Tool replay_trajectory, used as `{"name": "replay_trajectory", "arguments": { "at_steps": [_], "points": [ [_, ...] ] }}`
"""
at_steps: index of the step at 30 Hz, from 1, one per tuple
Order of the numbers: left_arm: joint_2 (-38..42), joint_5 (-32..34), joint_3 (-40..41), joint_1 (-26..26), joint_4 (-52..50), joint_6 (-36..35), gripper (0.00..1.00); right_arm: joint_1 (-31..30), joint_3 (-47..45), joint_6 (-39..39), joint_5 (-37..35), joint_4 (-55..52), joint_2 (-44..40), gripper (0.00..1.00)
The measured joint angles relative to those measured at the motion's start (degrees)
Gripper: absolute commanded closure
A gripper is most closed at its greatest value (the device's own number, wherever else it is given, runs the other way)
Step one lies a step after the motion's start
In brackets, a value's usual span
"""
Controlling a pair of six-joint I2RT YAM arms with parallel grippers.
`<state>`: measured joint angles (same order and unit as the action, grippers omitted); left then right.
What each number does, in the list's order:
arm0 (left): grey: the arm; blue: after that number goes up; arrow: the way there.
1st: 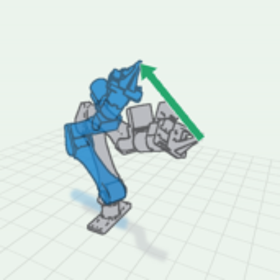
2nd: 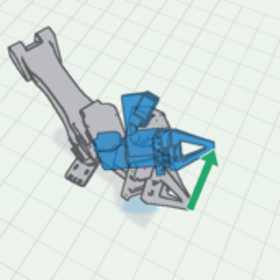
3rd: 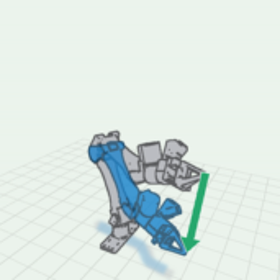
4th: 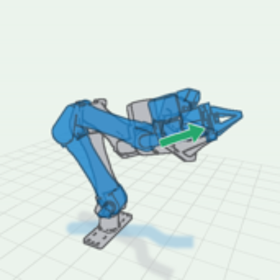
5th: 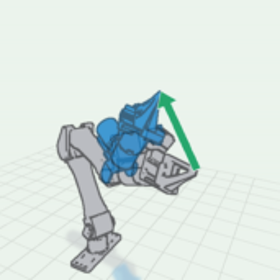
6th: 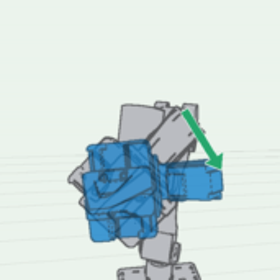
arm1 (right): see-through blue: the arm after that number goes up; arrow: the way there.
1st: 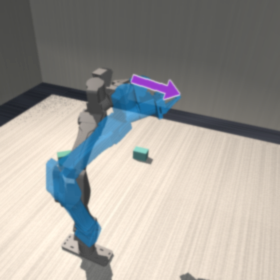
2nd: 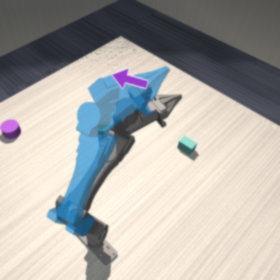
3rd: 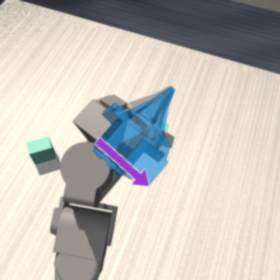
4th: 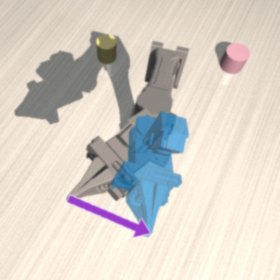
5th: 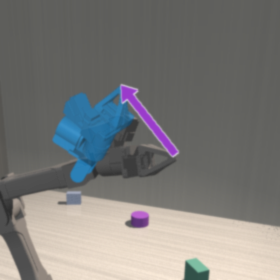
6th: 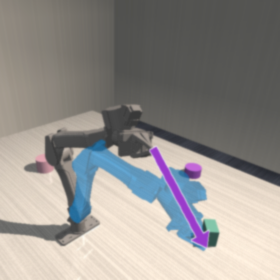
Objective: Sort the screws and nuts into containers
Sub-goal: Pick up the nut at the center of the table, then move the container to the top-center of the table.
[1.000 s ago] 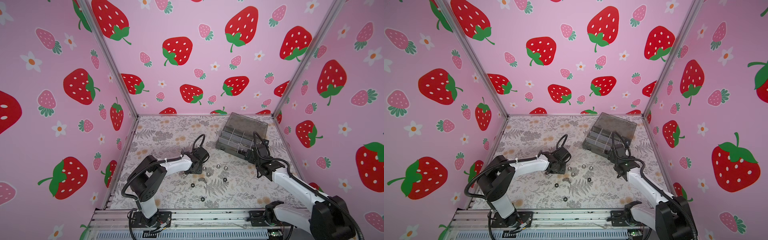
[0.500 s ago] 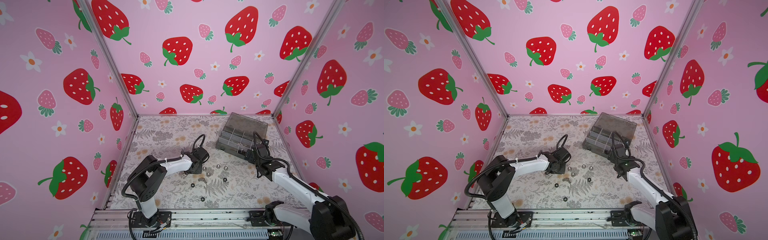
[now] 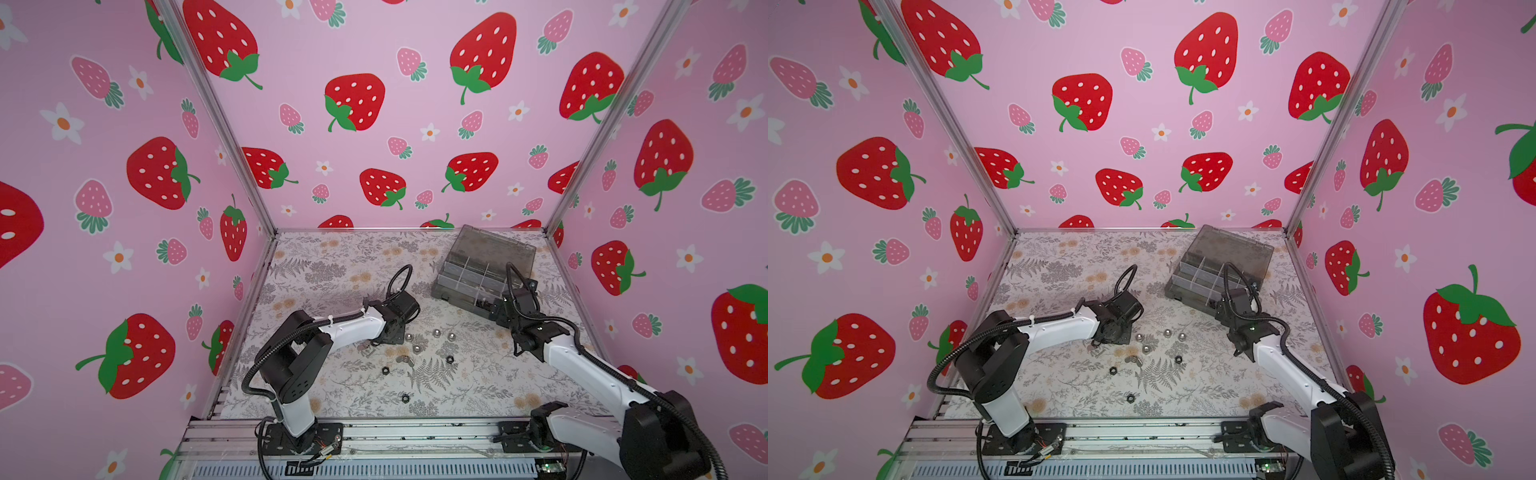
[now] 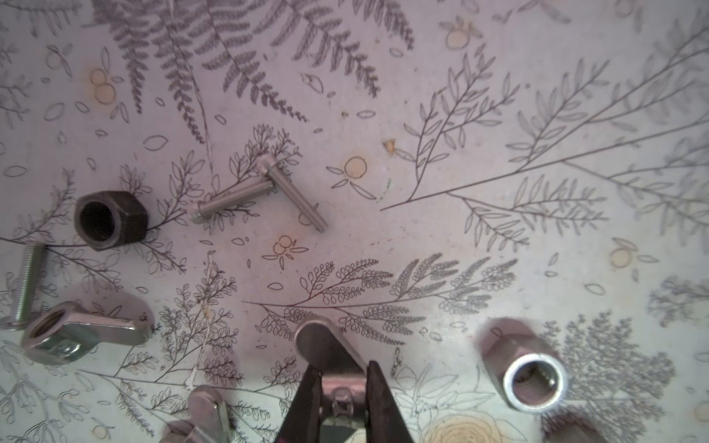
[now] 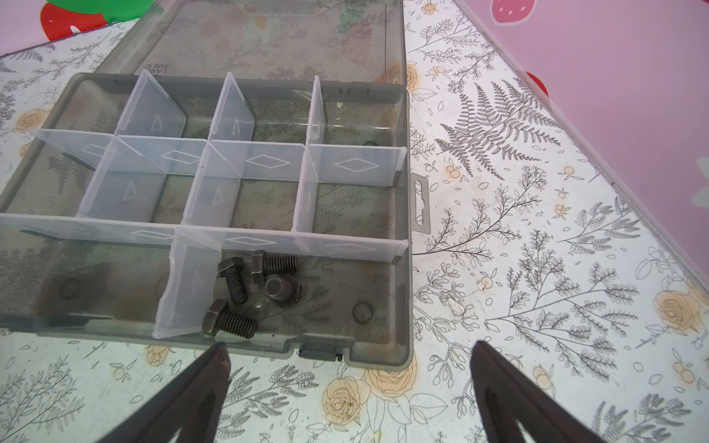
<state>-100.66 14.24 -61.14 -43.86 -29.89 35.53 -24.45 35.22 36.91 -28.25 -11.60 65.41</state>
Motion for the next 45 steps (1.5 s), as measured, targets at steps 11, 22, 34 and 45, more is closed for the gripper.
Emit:
{"name": "replay_trajectory", "arguments": {
  "at_steps": [11, 22, 34, 45],
  "points": [
    [-0.39, 0.04, -6.97, -0.13, 1.22, -4.28, 0.88, 0.0, 0.0, 1.31, -0.04, -0.07, -0.02, 0.0],
    [-10.78, -5.25, -22.8, -0.83, 5.81, -7.17, 0.9, 0.0, 0.0, 3.08, -1.33, -1.57, -4.26, 0.0],
    [-25.4, -10.34, -43.41, -1.38, 7.43, -10.67, 0.9, -0.02, 0.0, 4.0, -2.08, -2.67, -7.1, 0.0],
    [-34.36, -11.76, -53.88, -1.38, 5.97, -12.96, 0.9, 0.0, 0.02, 4.5, -2.25, -3.02, -6.73, 0.0]
  ]
}}
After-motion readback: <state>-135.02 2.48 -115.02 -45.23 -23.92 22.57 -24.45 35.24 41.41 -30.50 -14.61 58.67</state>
